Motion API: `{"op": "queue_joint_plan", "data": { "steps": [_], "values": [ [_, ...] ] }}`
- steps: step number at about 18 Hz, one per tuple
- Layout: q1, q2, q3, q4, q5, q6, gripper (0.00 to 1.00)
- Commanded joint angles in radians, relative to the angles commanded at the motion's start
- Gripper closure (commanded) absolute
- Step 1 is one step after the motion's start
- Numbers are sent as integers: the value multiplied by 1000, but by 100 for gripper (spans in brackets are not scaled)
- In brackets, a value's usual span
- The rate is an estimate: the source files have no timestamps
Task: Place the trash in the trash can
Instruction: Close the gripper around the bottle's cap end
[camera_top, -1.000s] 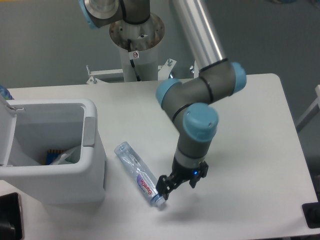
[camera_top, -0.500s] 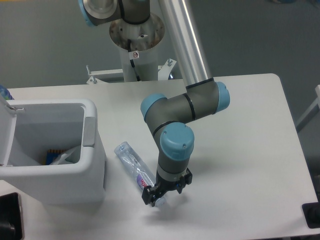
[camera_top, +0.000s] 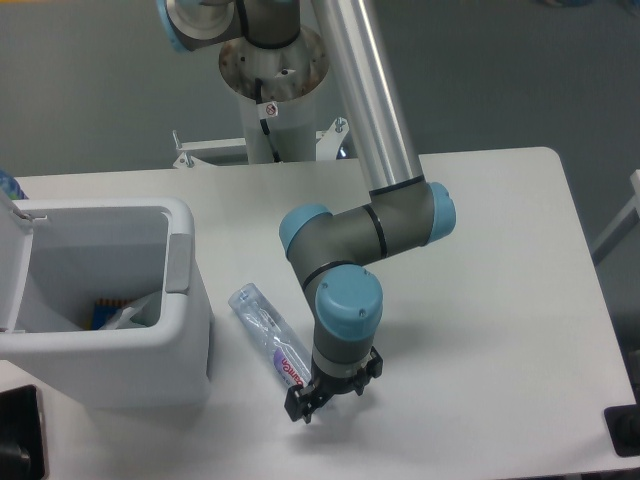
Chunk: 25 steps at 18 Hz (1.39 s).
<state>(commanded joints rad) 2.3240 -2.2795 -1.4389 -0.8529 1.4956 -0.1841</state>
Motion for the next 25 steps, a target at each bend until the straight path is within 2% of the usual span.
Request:
{"op": "queue_joint_plan", "data": {
  "steps": [1,5,10,17,20,25],
  "values": [
    [0,0,0,0,2,0,0],
    [-5,-2,-11,0,5,-2,14],
    [-17,2,-15,-2,5,-2,24],
    [-17,-2,-14,0,6,0,27],
    [-17,0,-15,0,5,0,37],
    [-17,0,-14,0,5,-2,42]
  ]
}}
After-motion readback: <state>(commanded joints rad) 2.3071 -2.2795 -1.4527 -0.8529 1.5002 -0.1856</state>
